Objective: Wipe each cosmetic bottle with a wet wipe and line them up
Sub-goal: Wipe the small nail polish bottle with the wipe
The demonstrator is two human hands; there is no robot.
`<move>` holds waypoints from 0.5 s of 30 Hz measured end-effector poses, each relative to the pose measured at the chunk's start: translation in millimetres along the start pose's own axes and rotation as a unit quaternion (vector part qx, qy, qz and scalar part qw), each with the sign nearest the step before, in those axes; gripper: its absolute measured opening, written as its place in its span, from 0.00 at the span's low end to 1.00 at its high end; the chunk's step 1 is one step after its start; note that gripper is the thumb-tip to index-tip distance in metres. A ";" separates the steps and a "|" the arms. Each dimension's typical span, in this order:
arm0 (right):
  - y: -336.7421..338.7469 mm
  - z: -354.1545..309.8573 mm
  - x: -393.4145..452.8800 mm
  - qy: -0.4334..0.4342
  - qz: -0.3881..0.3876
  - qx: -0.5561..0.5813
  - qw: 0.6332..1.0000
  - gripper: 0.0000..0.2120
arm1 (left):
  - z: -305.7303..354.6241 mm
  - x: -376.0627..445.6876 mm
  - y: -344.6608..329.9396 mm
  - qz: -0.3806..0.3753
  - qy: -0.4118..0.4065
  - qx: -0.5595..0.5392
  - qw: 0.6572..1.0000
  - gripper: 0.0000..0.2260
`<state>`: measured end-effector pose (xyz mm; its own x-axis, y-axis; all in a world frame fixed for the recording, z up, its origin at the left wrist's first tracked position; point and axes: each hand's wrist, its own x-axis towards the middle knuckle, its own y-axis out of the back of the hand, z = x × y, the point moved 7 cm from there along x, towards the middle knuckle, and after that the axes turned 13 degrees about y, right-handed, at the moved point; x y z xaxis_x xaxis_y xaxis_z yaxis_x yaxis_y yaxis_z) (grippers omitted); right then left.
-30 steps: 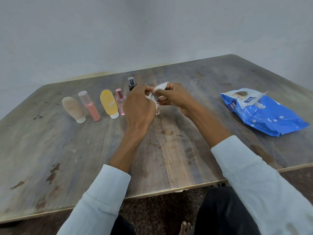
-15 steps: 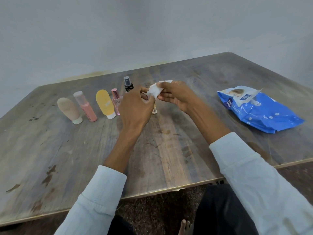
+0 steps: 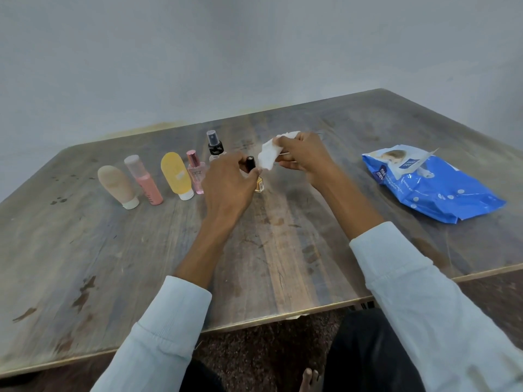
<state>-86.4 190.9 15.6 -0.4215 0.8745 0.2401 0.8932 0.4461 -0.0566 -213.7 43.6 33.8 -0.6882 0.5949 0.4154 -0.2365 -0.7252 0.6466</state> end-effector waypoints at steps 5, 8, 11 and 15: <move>0.9 -3.5 5.1 0.086 -0.021 -0.186 0.979 0.07 | 6.7 -0.6 -3.7 -0.060 -0.032 -0.039 0.997 0.12; 0.2 -5.6 6.0 0.095 -0.022 -0.213 0.972 0.11 | 7.0 1.1 -6.5 -0.091 -0.049 -0.029 0.994 0.14; 3.8 -7.3 6.7 0.100 -0.016 -0.221 0.970 0.09 | 4.5 4.0 -9.3 -0.138 -0.066 -0.001 0.988 0.14; 4.5 -10.2 6.2 0.102 -0.014 -0.238 0.966 0.10 | 3.4 5.2 -9.6 -0.191 -0.092 -0.002 0.977 0.19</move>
<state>-83.5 196.4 26.7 -0.4499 0.7860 0.4240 0.8732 0.2876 0.3934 -212.7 54.9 31.9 -0.4143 0.8746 0.2518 -0.4549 -0.4386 0.7750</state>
